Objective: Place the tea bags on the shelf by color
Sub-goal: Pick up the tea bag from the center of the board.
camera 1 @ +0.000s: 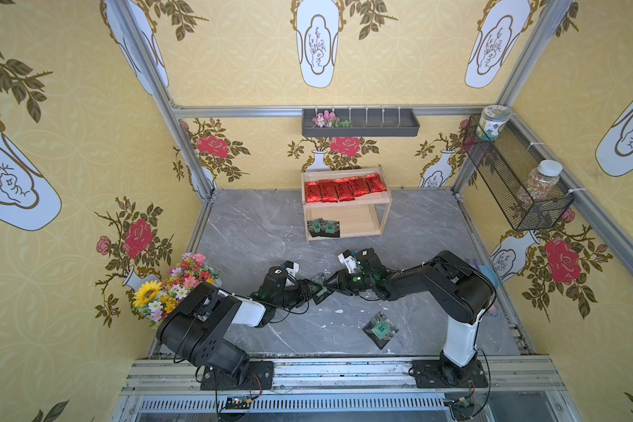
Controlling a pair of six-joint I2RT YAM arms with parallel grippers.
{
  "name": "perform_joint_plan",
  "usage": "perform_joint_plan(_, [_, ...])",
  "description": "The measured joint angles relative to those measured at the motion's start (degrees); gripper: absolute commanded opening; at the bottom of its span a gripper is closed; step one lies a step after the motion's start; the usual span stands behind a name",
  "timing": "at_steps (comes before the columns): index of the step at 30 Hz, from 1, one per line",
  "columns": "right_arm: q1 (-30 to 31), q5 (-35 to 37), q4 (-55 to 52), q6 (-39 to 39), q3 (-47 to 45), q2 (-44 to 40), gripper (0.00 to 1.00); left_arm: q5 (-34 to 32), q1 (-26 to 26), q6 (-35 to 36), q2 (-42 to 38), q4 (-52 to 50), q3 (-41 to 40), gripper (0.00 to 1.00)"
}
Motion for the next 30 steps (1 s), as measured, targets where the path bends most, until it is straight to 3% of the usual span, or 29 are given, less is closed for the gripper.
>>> perform_joint_plan(9, [-5.6, -1.5, -3.1, -2.0, -0.3, -3.4, 0.43, 0.0, 0.0, -0.2, 0.1, 2.5, -1.4, 0.57])
perform_joint_plan(21, [-1.0, -3.5, -4.0, -2.8, 2.2, 0.7, 0.44, 0.4, 0.0, -1.0, 1.6, 6.3, -2.5, 0.57])
perform_joint_plan(30, [0.3, -5.5, 5.4, 3.2, 1.5, 5.0, 0.24, 0.6, 0.0, -1.5, 1.1, 7.8, -3.7, 0.57])
